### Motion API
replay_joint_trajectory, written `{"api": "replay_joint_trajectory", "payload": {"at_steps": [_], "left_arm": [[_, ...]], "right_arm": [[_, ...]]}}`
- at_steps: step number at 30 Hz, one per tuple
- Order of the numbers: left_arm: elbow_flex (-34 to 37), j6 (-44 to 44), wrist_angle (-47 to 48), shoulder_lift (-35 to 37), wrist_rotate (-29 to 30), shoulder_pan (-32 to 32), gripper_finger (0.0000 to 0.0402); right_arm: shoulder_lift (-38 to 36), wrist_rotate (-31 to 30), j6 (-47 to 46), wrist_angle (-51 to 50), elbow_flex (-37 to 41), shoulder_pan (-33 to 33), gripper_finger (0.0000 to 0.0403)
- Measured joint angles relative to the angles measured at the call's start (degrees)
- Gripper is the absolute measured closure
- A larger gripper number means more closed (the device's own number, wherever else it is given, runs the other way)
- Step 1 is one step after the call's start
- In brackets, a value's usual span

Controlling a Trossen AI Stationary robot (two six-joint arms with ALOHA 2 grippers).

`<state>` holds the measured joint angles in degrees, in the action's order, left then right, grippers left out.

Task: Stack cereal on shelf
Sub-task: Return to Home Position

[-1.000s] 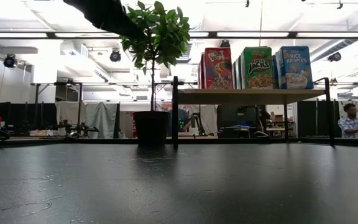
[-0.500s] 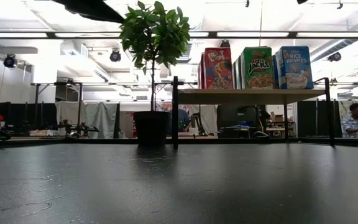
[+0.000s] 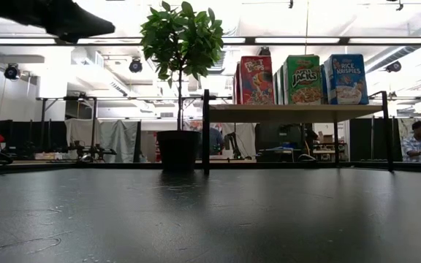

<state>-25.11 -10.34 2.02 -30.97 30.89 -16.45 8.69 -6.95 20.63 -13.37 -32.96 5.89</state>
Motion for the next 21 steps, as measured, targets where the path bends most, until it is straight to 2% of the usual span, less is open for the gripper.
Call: {"api": "replay_joint_trajectory", "payload": {"at_steps": [5, 9, 11, 19, 21], "left_arm": [[3.87, -0.87, -0.64, 6.91, -0.08, 0.02, 0.0354], [6.85, -2.74, -1.65, 12.95, -3.71, 0.14, 0.0382], [8.56, -3.61, -2.37, 16.45, -5.57, 0.22, 0.0396], [15.96, -4.31, -3.12, 30.77, -7.30, 0.22, 0.0401], [16.74, -4.84, -3.74, 30.97, -8.38, 0.26, 0.0401]], "right_arm": [[-8.18, 1.12, 1.62, -0.54, 4.47, 0.00, 0.0390], [-8.20, 1.23, 3.21, -0.52, 6.83, 0.11, 0.0390], [-6.83, 1.32, 4.51, 4.06, 8.02, 0.11, 0.0390], [-8.65, 1.62, 5.46, 12.05, 16.63, 0.11, 0.0390], [-8.68, 1.61, 5.37, 13.33, 19.23, 0.11, 0.0390]]}}
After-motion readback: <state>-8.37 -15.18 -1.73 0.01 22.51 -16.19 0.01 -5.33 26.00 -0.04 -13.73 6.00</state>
